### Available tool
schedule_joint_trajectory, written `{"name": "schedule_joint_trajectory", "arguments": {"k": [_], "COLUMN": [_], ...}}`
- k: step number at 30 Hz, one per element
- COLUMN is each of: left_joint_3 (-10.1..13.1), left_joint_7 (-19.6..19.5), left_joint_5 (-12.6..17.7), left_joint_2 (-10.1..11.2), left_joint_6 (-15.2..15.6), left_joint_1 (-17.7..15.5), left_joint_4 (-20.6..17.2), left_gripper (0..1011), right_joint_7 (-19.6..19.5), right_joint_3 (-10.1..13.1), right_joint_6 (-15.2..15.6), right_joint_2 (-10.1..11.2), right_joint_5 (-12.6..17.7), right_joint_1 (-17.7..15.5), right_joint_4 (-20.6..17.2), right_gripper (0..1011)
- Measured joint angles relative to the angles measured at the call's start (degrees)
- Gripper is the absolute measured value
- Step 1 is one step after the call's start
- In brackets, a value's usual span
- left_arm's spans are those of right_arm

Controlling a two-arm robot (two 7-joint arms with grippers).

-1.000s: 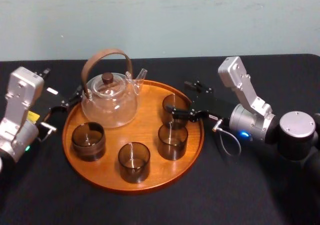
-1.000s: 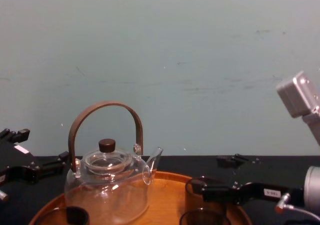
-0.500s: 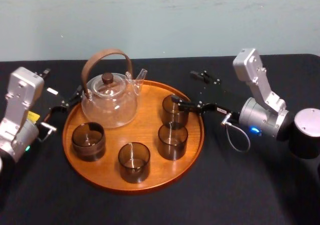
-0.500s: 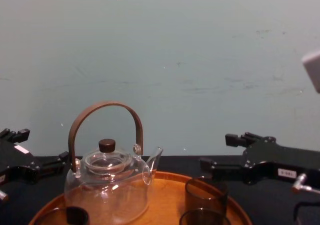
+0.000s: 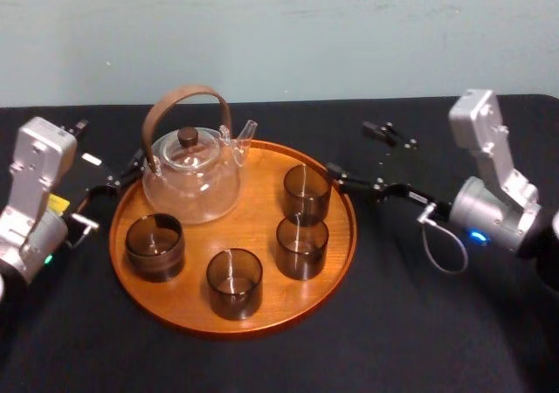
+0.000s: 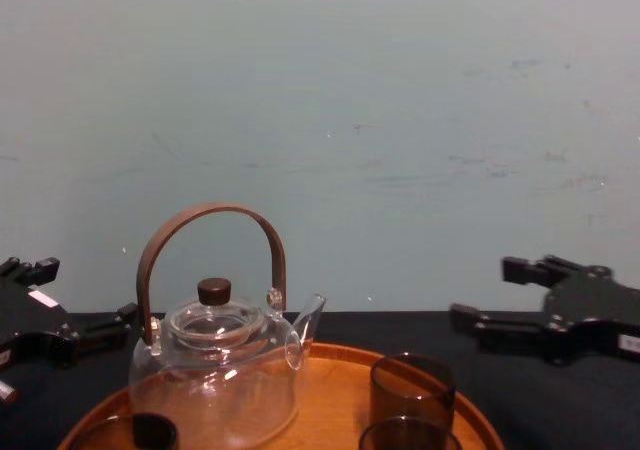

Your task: Pick up the glass from the table and place it on the tray.

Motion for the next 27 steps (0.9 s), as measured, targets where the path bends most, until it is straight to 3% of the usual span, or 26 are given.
{"name": "schedule_joint_trajectory", "arguments": {"k": [12, 27], "left_joint_3": [0.0, 0.0], "left_joint_7": [0.0, 0.0], "left_joint_5": [0.0, 0.0], "left_joint_2": [0.0, 0.0], "left_joint_6": [0.0, 0.0], "left_joint_1": [0.0, 0.0], "left_joint_4": [0.0, 0.0], "left_gripper": [1001, 1001], "right_joint_7": [-4.2, -9.2], "right_joint_3": [4.7, 8.7], "right_joint_6": [-1.8, -3.5], "right_joint_2": [2.7, 1.6], "right_joint_5": [0.0, -3.2], "right_joint_1": [-5.9, -10.3], "right_joint_4": [-2.6, -2.4], "right_gripper": [1002, 1002]}}
